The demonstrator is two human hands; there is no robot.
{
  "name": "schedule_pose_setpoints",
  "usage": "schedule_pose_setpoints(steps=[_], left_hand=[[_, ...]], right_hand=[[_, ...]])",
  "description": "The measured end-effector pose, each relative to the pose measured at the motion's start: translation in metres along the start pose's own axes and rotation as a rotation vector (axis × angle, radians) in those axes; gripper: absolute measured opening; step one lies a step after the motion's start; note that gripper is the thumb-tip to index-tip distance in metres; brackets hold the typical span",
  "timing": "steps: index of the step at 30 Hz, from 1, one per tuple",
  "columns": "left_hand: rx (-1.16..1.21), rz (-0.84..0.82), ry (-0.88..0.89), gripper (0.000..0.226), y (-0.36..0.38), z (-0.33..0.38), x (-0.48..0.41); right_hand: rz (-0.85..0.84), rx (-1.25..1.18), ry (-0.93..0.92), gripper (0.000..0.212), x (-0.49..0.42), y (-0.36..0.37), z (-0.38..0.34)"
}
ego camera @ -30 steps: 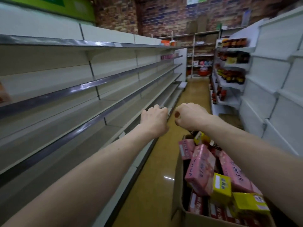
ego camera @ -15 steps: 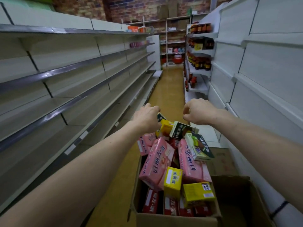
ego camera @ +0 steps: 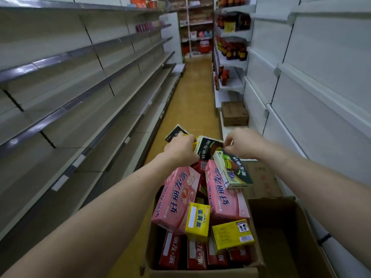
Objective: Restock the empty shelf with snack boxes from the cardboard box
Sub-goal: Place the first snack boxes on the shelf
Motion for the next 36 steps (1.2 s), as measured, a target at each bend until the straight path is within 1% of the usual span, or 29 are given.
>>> schedule_pose_setpoints(steps=[7, 11, 15, 18, 20, 25, 30, 36], left_hand=[[0.109, -0.121, 0.036, 0.059, 0.047, 0.006, -0.042], [0.222, -0.189, 0.025, 0.059, 0.077, 0.007, -0.059], [0.317, -0.251, -0.006, 0.069, 0.106, 0.004, -0.071], [0.399, -0.271, -0.053, 0.074, 0.123, -0.001, -0.078], [0.455, -0.271, -0.081, 0.076, 0.132, -0.005, -0.083], [0.619, -0.285, -0.167, 0.076, 0.148, -0.017, -0.095], [0.752, -0.301, -0.217, 0.066, 0.159, -0.023, -0.099], [0.851, -0.35, -0.276, 0.068, 0.164, -0.023, -0.095]], right_hand=[[-0.076, 0.006, 0.109, 0.019, -0.033, 0.04, 0.025], [-0.148, 0.009, 0.168, 0.027, -0.047, 0.072, 0.036], [-0.203, 0.009, 0.218, 0.048, -0.056, 0.103, 0.043], [-0.243, -0.046, 0.304, 0.077, -0.063, 0.126, 0.051], [-0.262, -0.086, 0.369, 0.093, -0.067, 0.137, 0.056], [-0.296, -0.13, 0.501, 0.115, -0.072, 0.153, 0.065], [-0.298, -0.181, 0.572, 0.12, -0.076, 0.171, 0.069], [-0.303, -0.144, 0.583, 0.113, -0.071, 0.175, 0.068]])
Point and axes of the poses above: each hand's wrist, its own x-axis away from the middle knuckle, its own y-axis out of the palm, z = x × y, the point moved 2 cm from there along -x, towards the middle knuckle, and after that the axes turned 2 degrees about y, right-handed, at the moved point
